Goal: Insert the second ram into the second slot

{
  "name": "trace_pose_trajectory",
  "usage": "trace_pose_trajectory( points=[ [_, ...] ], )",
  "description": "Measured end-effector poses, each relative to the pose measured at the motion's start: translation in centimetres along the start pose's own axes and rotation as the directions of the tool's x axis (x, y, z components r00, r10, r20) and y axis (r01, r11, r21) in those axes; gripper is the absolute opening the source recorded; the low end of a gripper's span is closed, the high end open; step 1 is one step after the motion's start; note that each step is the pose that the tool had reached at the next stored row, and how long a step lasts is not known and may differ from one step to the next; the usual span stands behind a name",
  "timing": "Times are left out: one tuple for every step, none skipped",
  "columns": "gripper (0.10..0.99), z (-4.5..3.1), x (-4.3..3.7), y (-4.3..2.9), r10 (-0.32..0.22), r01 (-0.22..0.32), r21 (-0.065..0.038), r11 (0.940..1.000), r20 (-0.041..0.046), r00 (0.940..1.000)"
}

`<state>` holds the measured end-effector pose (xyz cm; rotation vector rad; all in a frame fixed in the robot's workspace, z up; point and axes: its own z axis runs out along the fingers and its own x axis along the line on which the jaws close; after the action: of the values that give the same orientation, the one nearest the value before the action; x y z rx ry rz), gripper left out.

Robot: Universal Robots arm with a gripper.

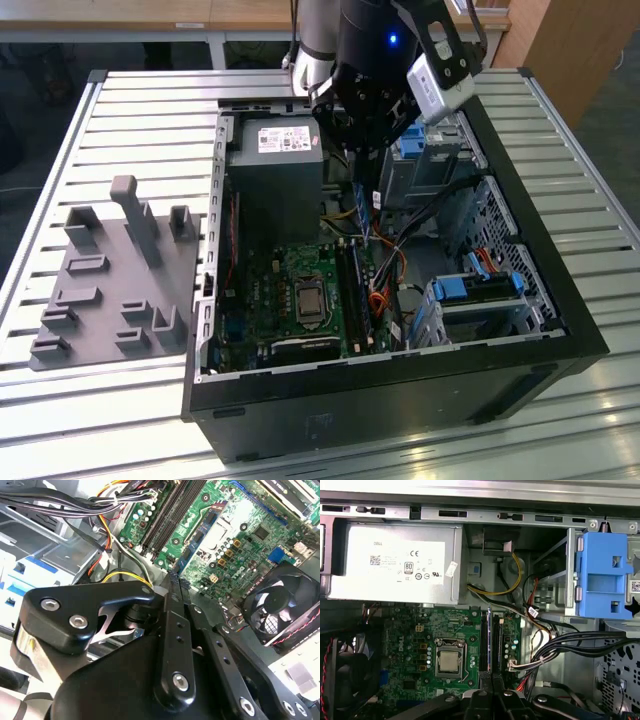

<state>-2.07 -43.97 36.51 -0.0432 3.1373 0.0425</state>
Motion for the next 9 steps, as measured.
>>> trace_pose_trajectory(
  points=[
    [0.114,0.03,0.00,0.00,0.000,0.000,0.000,1.0000,0.0000,1.0000],
    [0.114,0.05,0.00,0.00,0.000,0.000,0.000,1.0000,0.0000,1.0000],
    [0.114,0.07,0.00,0.00,0.000,0.000,0.000,1.0000,0.0000,1.0000],
    [0.114,0.10,0.00,0.00,0.000,0.000,0.000,1.0000,0.0000,1.0000],
    [0.114,0.12,0.00,0.00,0.000,0.000,0.000,1.0000,-0.0001,1.0000],
    [0.114,0.15,0.00,0.00,0.000,0.000,0.000,1.0000,0.0000,1.0000],
    [0.114,0.17,0.00,0.00,0.000,0.000,0.000,1.0000,0.0000,1.0000],
    [0.114,0.20,0.00,-0.01,0.000,0.000,0.000,1.0000,0.0000,1.0000],
    [0.114,0.22,0.00,-0.01,0.000,0.000,0.000,1.0000,0.0000,1.0000]
  ],
)
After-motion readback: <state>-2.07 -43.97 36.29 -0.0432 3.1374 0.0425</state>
